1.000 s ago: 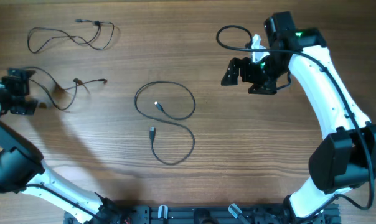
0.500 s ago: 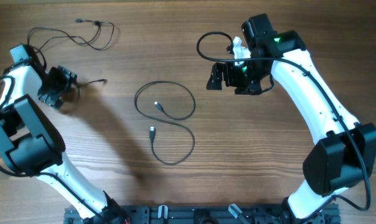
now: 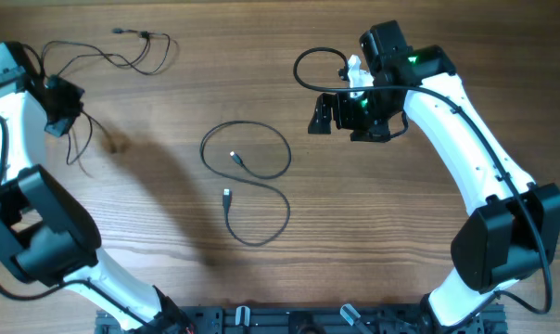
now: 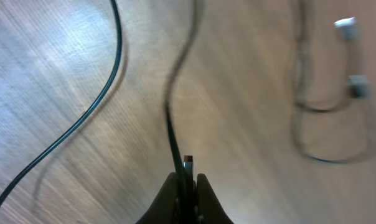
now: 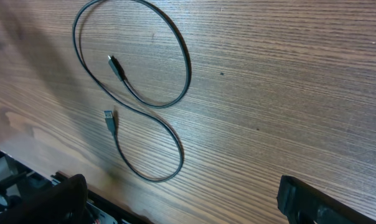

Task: Untangle cables

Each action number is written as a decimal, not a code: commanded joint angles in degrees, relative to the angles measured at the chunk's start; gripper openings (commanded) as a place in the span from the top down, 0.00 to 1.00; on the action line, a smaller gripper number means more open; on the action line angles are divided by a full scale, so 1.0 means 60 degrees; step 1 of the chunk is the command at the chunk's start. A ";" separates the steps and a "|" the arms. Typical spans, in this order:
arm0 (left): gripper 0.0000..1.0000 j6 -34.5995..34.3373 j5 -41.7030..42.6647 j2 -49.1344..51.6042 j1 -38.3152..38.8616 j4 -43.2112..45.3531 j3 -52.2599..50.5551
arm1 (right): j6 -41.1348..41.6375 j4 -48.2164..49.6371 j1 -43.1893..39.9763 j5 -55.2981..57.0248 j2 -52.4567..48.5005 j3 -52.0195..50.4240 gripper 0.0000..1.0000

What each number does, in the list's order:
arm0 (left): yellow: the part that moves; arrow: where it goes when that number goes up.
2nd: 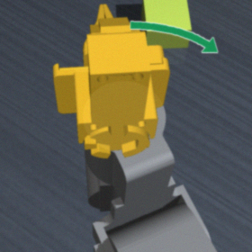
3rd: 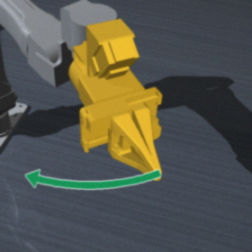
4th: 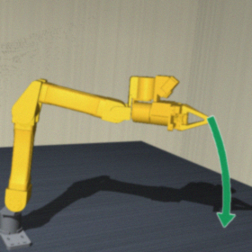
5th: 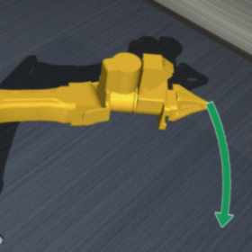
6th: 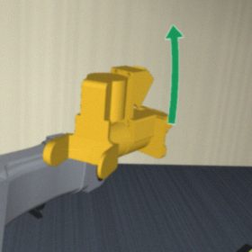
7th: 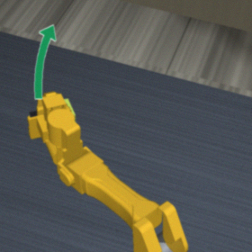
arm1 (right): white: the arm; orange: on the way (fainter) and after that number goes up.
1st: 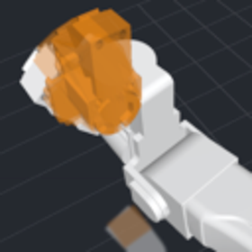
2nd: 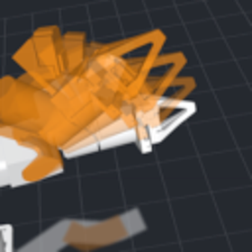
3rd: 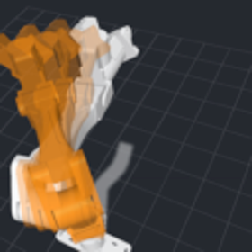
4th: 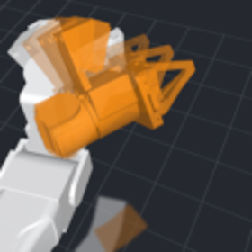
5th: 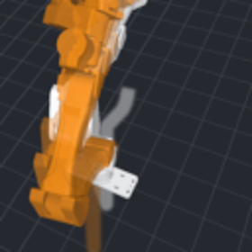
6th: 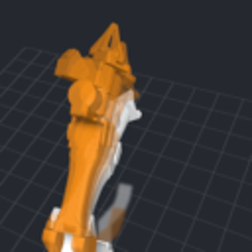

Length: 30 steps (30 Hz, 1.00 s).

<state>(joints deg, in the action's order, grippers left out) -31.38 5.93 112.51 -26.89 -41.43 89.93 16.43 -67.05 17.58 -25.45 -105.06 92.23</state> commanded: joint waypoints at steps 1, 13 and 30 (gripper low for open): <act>0.96 -0.0426 0.1300 -0.0288 0.0000 0.0029 0.0142 | 0.0040 -0.0015 0.0040 0.0098 -0.0080 -0.0018 0.00; 0.07 -0.0342 -0.1169 0.0117 -0.0550 -0.1024 0.0138 | 0.0011 -0.0146 0.0040 0.0102 -0.0084 -0.0018 0.00; 0.12 0.0667 -0.3235 0.0127 -0.1683 -0.2058 -0.1384 | 0.0011 -0.0127 0.0040 0.0102 -0.0084 -0.0018 0.00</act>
<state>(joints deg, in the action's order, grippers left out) -28.71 -9.91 112.51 -36.12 -55.16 84.68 16.43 -68.05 17.58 -25.45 -105.06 92.23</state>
